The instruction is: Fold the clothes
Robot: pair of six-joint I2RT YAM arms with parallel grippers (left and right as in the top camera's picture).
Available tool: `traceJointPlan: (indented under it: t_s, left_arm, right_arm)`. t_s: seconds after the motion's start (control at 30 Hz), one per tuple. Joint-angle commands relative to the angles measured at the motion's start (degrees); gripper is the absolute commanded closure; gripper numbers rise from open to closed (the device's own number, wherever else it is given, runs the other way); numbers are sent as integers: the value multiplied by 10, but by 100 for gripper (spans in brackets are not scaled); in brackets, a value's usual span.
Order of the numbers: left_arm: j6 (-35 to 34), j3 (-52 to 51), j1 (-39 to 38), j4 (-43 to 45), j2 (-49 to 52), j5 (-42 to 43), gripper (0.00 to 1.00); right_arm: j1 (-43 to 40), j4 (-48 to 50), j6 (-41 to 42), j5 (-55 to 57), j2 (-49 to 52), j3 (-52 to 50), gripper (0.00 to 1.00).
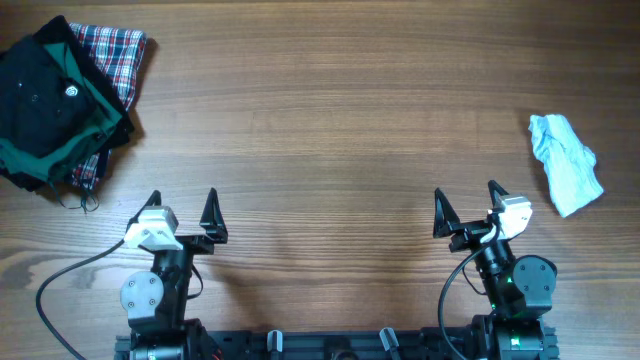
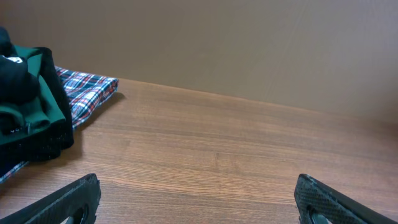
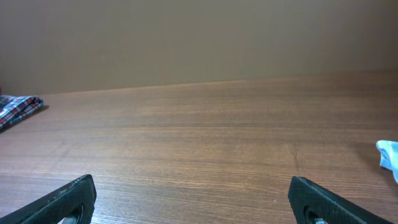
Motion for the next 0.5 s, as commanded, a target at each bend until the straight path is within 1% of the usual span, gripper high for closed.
traceJointPlan:
  t_s: [0.0, 0.17, 0.47]
  left_arm:
    - [-5, -5, 4, 2, -5, -6, 0]
    - [-5, -5, 4, 2, -5, -6, 0]
    - [-5, -5, 4, 2, -5, -6, 0]
  right_arm:
    - [1, 2, 3, 12, -7, -1, 0]
    - [1, 2, 10, 8, -7, -1, 0]
    - [1, 3, 92, 8, -7, -1, 0]
